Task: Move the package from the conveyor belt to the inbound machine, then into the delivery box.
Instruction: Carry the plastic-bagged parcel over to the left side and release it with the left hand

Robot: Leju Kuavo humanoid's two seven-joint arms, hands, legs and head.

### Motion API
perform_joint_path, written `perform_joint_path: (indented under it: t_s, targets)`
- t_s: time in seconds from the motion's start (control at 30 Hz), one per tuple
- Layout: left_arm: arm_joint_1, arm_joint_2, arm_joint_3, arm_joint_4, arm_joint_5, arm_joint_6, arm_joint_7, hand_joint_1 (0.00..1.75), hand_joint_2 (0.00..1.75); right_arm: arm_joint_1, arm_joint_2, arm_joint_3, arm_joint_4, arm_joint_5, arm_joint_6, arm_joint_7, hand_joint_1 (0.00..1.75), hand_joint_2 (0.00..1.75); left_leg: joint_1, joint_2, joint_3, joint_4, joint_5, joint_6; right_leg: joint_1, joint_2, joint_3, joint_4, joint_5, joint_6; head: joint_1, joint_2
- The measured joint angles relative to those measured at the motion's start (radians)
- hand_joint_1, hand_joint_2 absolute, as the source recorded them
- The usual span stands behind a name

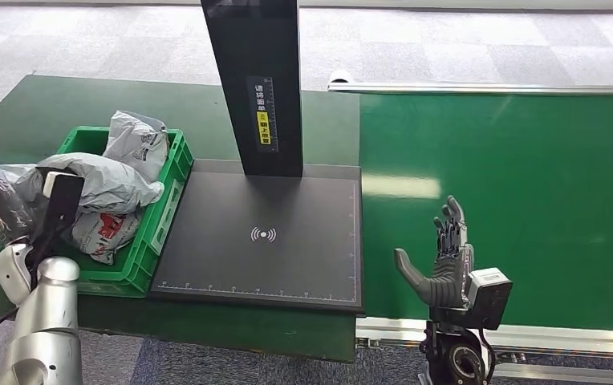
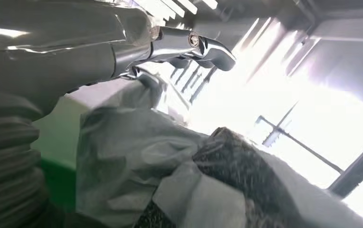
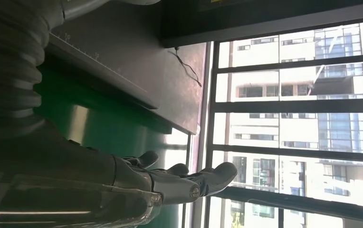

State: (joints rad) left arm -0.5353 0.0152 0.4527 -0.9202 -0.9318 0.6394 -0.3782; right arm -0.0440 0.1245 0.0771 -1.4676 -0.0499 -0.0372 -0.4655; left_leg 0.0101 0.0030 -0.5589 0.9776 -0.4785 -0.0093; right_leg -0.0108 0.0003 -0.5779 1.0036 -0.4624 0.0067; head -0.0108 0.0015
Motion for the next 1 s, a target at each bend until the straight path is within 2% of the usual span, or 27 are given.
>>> perform_joint_path:
  t_s: [0.1, 0.23, 0.4, 0.47, 0.6, 0.7, 0.77, 0.83, 0.93, 1.0]
  targets:
    - [0.039, 0.003, -0.047, -0.084, 0.199, -0.063, -0.009, 0.00, 1.75, 0.007, 0.000, -0.008, -0.001, 0.004, -0.008, -0.003, 0.00, 1.75, 0.000, 0.000, 0.000, 0.000, 0.000, 0.000, 0.000, 0.000, 0.000, 0.000, 0.000, 0.000, 0.000, 0.000]
    - [0.132, 0.004, -0.100, -0.278, 0.447, -0.139, -0.035, 0.00, 1.75, 0.034, -0.001, -0.022, -0.008, 0.008, -0.011, -0.007, 0.00, 1.75, 0.000, 0.001, 0.000, 0.000, -0.001, 0.000, 0.000, 0.000, -0.001, 0.000, -0.001, 0.000, 0.000, 0.000]
    - [0.223, 0.005, -0.131, -0.473, 0.574, -0.209, -0.056, 0.00, 1.75, 0.060, -0.004, -0.034, -0.015, 0.009, -0.011, -0.015, 0.00, 1.75, 0.000, 0.001, -0.001, 0.000, -0.001, 0.000, 0.000, 0.000, -0.001, 0.000, -0.001, 0.000, 0.000, 0.000]
    - [0.256, 0.007, -0.141, -0.532, 0.685, -0.325, -0.085, 0.00, 1.75, 0.062, -0.005, -0.038, -0.016, 0.011, -0.011, -0.015, 0.00, 1.75, 0.000, 0.001, 0.000, 0.000, -0.001, 0.000, 0.000, 0.000, 0.000, 0.000, -0.001, 0.000, 0.000, 0.000]
    - [0.330, 0.012, -0.150, -0.651, 0.888, -0.650, -0.128, 0.00, 1.75, 0.069, -0.009, -0.050, -0.018, 0.011, -0.004, -0.021, 0.00, 1.75, 0.000, 0.001, 0.001, 0.000, -0.001, 0.000, 0.000, 0.000, 0.000, 0.000, -0.001, 0.000, 0.000, 0.000]
    - [0.369, 0.011, -0.148, -0.712, 0.998, -0.819, -0.138, 0.00, 1.75, 0.075, -0.009, -0.059, -0.021, 0.012, 0.009, -0.022, 0.00, 1.75, 0.000, 0.001, 0.000, 0.000, -0.001, 0.000, 0.000, 0.000, 0.000, 0.000, -0.001, 0.000, 0.000, 0.000]
    - [0.389, 0.003, -0.152, -0.740, 1.057, -0.900, -0.138, 0.00, 1.75, 0.075, -0.009, -0.061, -0.023, 0.015, 0.020, -0.021, 0.00, 1.75, 0.000, 0.001, 0.000, 0.000, -0.001, 0.000, 0.000, 0.000, 0.000, 0.000, -0.001, 0.000, 0.000, 0.000]
    - [0.408, -0.016, -0.172, -0.756, 1.045, -0.919, -0.137, 0.00, 1.75, 0.072, -0.007, -0.062, -0.023, 0.017, 0.031, -0.014, 0.00, 1.75, 0.000, 0.001, 0.000, 0.000, -0.001, 0.000, 0.000, 0.000, 0.000, 0.000, -0.001, 0.000, 0.000, 0.000]
    - [0.437, -0.047, -0.242, -0.759, 0.964, -0.860, -0.153, 0.00, 1.75, 0.057, -0.002, -0.056, -0.021, 0.016, 0.041, -0.003, 0.00, 1.75, 0.000, 0.001, 0.000, 0.000, -0.001, 0.000, 0.000, 0.000, 0.001, 0.000, -0.001, 0.000, 0.000, 0.000]
    - [0.448, -0.059, -0.285, -0.759, 0.966, -0.842, -0.152, 0.00, 1.75, 0.051, 0.001, -0.053, -0.019, 0.015, 0.043, 0.002, 0.00, 1.75, 0.000, 0.000, 0.000, 0.000, -0.001, 0.000, -0.001, 0.000, 0.001, 0.000, -0.001, 0.000, 0.000, 0.000]
